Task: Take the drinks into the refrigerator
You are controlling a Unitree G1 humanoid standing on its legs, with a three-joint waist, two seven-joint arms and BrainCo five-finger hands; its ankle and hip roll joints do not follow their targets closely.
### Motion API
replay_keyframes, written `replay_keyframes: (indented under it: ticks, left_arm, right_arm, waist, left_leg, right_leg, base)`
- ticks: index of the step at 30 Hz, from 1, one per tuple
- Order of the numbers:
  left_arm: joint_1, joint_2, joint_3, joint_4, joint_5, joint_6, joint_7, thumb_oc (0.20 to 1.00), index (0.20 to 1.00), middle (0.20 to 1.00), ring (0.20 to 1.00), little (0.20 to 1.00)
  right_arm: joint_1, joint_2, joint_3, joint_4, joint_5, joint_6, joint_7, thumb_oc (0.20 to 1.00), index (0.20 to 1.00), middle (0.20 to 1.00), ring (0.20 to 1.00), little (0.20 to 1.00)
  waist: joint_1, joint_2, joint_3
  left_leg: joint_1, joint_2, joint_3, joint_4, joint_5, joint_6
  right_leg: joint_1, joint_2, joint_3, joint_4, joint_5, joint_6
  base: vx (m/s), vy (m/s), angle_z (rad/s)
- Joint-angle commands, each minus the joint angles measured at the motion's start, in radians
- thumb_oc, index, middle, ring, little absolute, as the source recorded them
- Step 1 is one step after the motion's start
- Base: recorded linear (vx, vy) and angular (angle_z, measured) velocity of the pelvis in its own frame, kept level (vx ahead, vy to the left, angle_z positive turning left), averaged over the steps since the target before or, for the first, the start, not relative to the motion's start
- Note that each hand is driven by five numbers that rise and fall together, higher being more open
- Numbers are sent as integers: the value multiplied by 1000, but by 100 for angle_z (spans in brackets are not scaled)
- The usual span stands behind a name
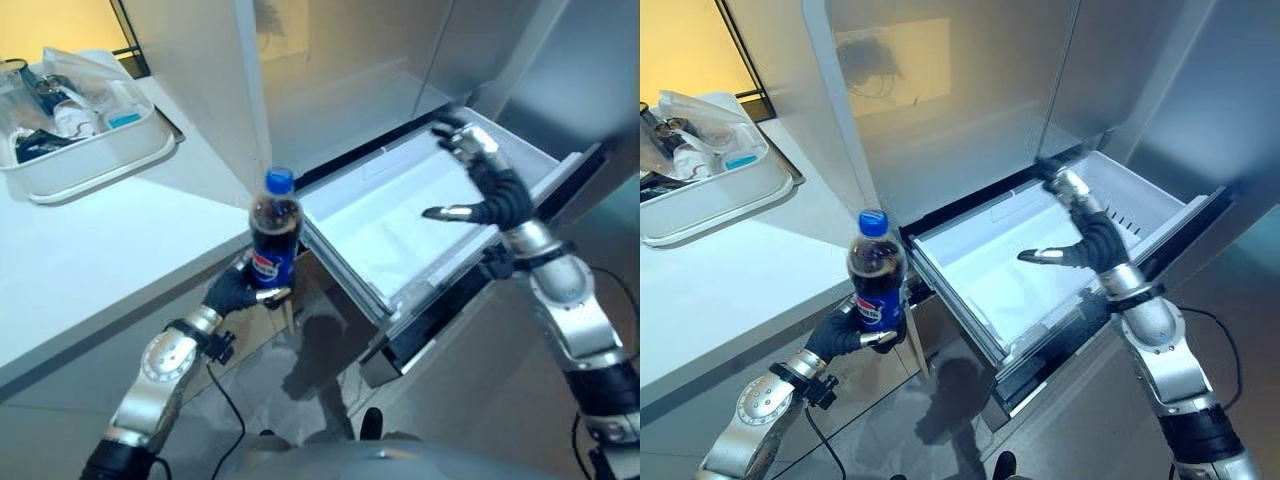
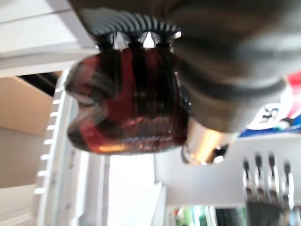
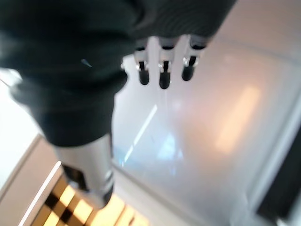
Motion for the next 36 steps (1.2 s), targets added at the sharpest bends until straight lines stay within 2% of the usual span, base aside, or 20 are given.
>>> replay_keyframes:
  ticks: [1, 3, 6, 9, 10, 12, 21, 28, 36]
  left_arm:
    - [-155, 1, -72, -25, 10, -97, 0, 200, 200, 200, 200, 200]
    - [-168, -5, -91, -19, 26, -98, 5, 200, 200, 200, 200, 200]
    - [-201, -64, -143, 50, 82, -103, 54, 200, 200, 200, 200, 200]
    - [-209, -92, -155, 85, 116, -101, 82, 200, 200, 200, 200, 200]
    - [-222, -108, -165, 104, 140, -99, 97, 200, 200, 200, 200, 200]
    - [-231, -125, -176, 129, 151, -98, 113, 200, 200, 200, 200, 200]
    - [-298, -144, -237, 136, 165, -75, 95, 200, 200, 200, 200, 200]
    - [-315, -158, -261, 119, 153, -68, 87, 200, 200, 200, 200, 200]
    - [-315, -149, -216, 67, 104, -66, 81, 200, 200, 200, 200, 200]
  right_arm:
    - [-132, -33, 124, 85, 84, 22, 82, 1000, 1000, 1000, 1000, 1000]
    - [-160, -24, 161, 132, 78, 25, 91, 1000, 1000, 1000, 1000, 1000]
    - [-215, 79, 235, 279, 74, 36, 89, 1000, 1000, 1000, 1000, 1000]
    - [-232, 125, 249, 315, 66, 39, 78, 1000, 1000, 1000, 1000, 1000]
    - [-249, 172, 267, 352, 68, 49, 81, 1000, 1000, 1000, 1000, 1000]
    - [-264, 209, 287, 391, 63, 58, 81, 1000, 1000, 1000, 1000, 1000]
    - [-328, 346, 350, 512, 4, 70, 70, 1000, 1000, 1000, 1000, 1000]
    - [-359, 427, 364, 529, 10, 71, 63, 1000, 1000, 1000, 1000, 1000]
    - [-294, 424, 380, 529, 22, 78, 105, 1000, 1000, 1000, 1000, 1000]
  waist:
    - [38, -27, -32]
    - [40, -26, -31]
    - [52, -26, -31]
    - [56, -26, -29]
    - [60, -25, -27]
    - [65, -24, -26]
    - [74, -18, -23]
    - [79, -16, -24]
    - [84, -15, -22]
  left_leg:
    - [-49, -30, -46, 0, -12, 18]
    - [-48, -29, -46, 0, -13, 17]
    - [-44, -26, -49, 0, -13, 16]
    - [-42, -25, -50, 0, -14, 17]
    - [-42, -25, -53, 0, -14, 17]
    - [-42, -24, -54, 0, -14, 17]
    - [-37, -23, -60, 0, -17, 18]
    - [-36, -23, -63, 0, -18, 18]
    - [-38, -26, -74, 0, -18, 19]
  right_leg:
    - [63, -61, -86, 31, -29, 78]
    - [64, -61, -88, 31, -29, 78]
    - [70, -60, -95, 33, -34, 78]
    - [73, -60, -96, 33, -35, 77]
    - [75, -60, -99, 33, -37, 75]
    - [76, -59, -101, 34, -39, 73]
    - [85, -59, -108, 33, -43, 72]
    - [87, -60, -110, 33, -46, 71]
    - [92, -65, -121, 40, -50, 71]
  base:
    - [0, 0, 0]
    - [0, 0, 0]
    - [0, 0, 0]
    - [0, 0, 0]
    - [0, 0, 0]
    - [0, 0, 0]
    - [0, 0, 0]
    - [0, 0, 0]
    - [0, 0, 0]
